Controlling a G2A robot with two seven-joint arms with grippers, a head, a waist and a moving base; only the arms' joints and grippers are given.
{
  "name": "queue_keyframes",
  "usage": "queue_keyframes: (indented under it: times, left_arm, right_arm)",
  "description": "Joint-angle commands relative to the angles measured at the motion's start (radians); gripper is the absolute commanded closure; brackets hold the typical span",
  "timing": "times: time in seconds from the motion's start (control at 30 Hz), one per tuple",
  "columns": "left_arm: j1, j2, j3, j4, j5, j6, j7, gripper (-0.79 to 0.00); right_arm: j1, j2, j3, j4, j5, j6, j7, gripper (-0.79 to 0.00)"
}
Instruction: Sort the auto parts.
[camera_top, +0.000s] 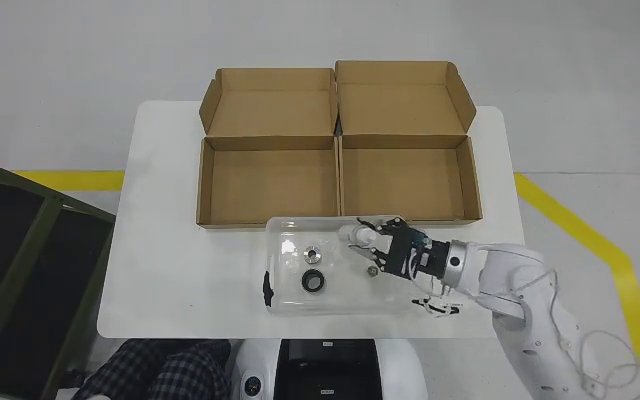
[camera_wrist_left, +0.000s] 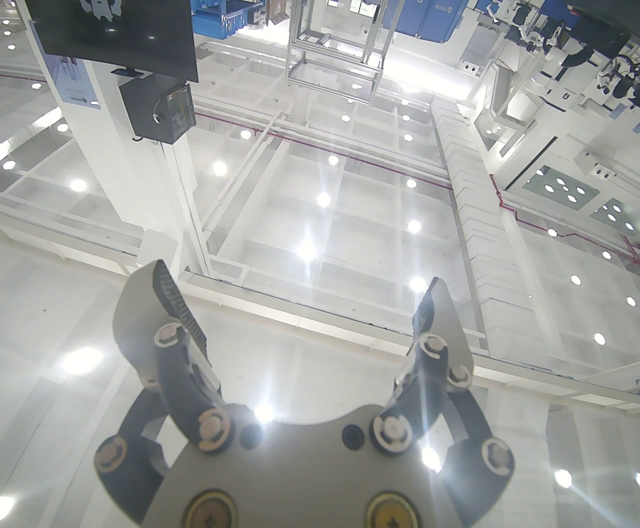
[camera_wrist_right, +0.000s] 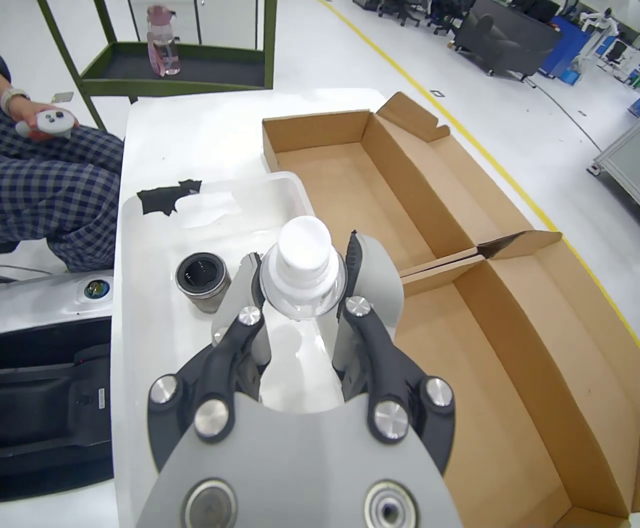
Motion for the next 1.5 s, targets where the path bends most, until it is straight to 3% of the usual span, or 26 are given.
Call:
queue_keyframes:
  times: [0.0, 0.3, 0.63, 1.03, 1.47]
  left_arm:
    - [0.000, 0.000, 0.000, 0.000, 0.000, 0.000, 0.000, -0.785]
    - [0.000, 0.000, 0.000, 0.000, 0.000, 0.000, 0.000, -0.785]
    - [0.000, 0.000, 0.000, 0.000, 0.000, 0.000, 0.000, -0.785]
    - [0.000, 0.000, 0.000, 0.000, 0.000, 0.000, 0.000, -0.785]
    - [0.000, 0.000, 0.000, 0.000, 0.000, 0.000, 0.000, -0.785]
  right_arm:
    - [0.006, 0.001, 0.013, 0.011, 0.061, 0.009, -0.008, 0.000]
    - [0.030, 0.007, 0.061, 0.081, 0.403, 0.006, -0.023, 0.000]
    - [0.020, 0.019, 0.124, 0.127, 0.615, 0.026, -0.016, 0.000]
    - [0.010, 0.028, 0.156, 0.145, 0.739, 0.040, 0.000, 0.000]
    - [0.016, 0.030, 0.141, 0.180, 0.749, 0.031, -0.002, 0.000]
